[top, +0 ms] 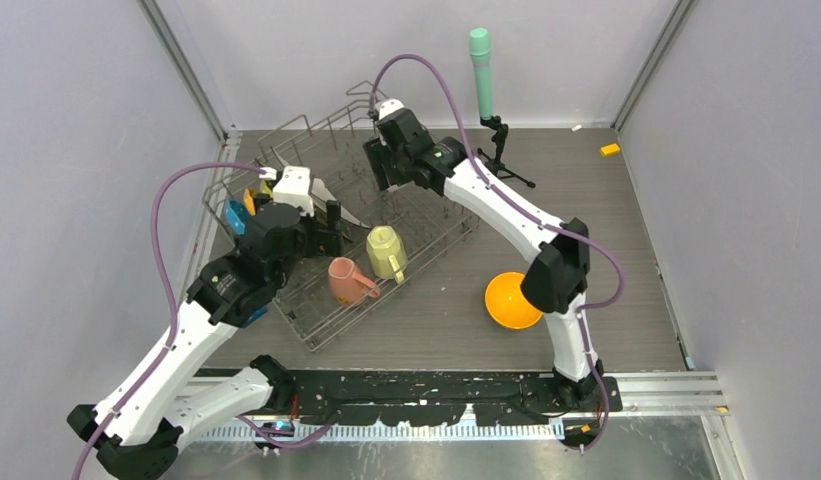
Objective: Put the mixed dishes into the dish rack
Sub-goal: Insert the bowl into the dish rack, then pick up the bowl from the center of the board.
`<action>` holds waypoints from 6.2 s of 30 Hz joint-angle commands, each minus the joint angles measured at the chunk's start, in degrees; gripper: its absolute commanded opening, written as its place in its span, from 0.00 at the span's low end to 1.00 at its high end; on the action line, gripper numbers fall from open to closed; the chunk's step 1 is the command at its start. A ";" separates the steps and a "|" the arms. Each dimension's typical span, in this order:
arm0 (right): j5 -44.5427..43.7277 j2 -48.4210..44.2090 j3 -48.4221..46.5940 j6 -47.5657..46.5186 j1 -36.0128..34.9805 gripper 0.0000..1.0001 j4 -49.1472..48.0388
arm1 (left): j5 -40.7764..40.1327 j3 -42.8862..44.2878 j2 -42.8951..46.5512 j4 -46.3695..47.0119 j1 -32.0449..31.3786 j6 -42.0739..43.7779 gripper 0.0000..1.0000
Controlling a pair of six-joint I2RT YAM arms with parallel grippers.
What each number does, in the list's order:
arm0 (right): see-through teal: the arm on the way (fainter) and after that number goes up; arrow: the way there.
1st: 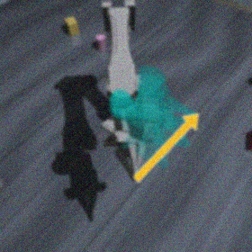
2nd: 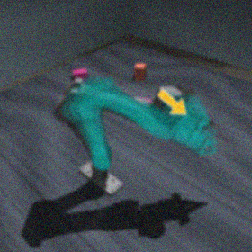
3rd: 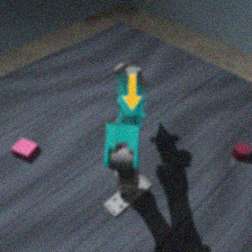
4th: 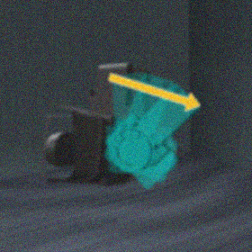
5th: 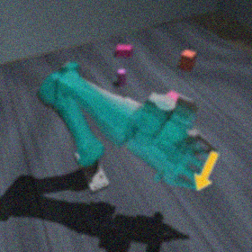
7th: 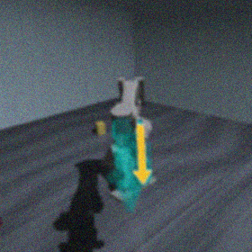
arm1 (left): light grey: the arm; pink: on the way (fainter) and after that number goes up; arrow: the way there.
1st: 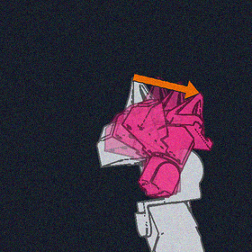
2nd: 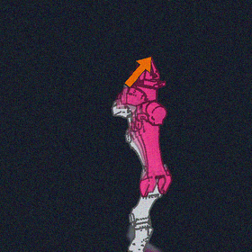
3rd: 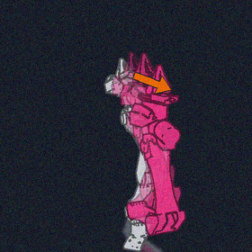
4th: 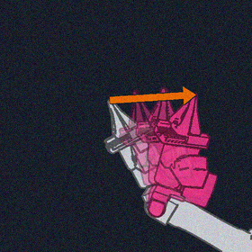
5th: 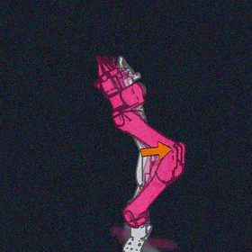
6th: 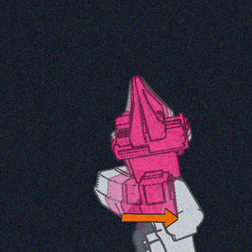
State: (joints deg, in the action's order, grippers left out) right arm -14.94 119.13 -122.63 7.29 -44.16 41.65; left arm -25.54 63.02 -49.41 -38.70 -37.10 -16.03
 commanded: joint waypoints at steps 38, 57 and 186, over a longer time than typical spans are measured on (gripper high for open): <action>-7.62 32.90 -29.08 -20.69 2.91 0.55 -18.19 | 8.98 4.20 0.70 -1.44 7.48 1.00 1.00; -2.65 30.87 -28.41 -21.94 3.20 0.77 -15.23 | 11.82 6.01 -2.04 -2.16 8.45 1.31 1.00; -13.16 -97.16 85.00 53.26 3.93 0.61 13.90 | 2.93 -3.05 -25.61 25.65 -37.78 -15.66 1.00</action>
State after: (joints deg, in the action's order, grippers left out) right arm -29.50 22.50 -38.98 56.42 -40.05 54.72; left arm -20.03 55.53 -72.47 -17.87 -74.67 -29.56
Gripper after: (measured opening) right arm 0.615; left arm 0.994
